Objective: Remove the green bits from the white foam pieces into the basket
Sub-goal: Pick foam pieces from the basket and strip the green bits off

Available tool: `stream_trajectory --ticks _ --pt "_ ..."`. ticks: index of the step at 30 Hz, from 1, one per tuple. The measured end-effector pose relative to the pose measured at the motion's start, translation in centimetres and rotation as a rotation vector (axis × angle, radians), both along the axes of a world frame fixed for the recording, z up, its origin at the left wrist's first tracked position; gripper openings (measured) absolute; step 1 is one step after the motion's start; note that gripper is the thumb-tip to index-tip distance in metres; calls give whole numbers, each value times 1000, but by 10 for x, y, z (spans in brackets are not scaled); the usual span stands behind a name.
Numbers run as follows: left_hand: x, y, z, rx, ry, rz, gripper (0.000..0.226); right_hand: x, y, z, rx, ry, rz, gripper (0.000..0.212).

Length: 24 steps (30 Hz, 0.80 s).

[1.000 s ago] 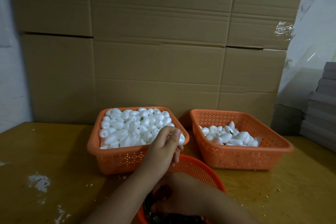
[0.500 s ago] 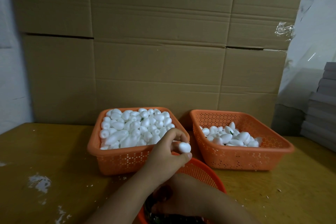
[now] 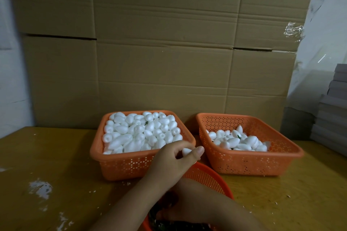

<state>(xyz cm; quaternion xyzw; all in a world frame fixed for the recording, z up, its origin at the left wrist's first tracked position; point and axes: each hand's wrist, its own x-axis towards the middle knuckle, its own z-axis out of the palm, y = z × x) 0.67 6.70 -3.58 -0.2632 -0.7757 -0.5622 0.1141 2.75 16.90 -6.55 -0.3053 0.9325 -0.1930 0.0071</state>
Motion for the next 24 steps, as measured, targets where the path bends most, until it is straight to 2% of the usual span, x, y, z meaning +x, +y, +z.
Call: stream_trajectory --ticks 3,6,12,16,20,24 --pt "-1 -1 1 21 0 31 28 2 4 5 -18 -30 29 50" --pt "1 -1 1 67 -59 -41 4 3 4 10 -24 -40 37 51" --pt "-1 0 -3 82 -84 -47 23 5 1 9 10 -53 15 53" --pt "-2 -1 -2 101 -61 -60 7 8 2 11 -29 -96 2 42" --pt "0 0 0 119 -53 -39 28 10 3 20 -68 -98 20 36" --pt "-1 -1 1 103 2 14 31 13 2 24 -87 -86 36 37"
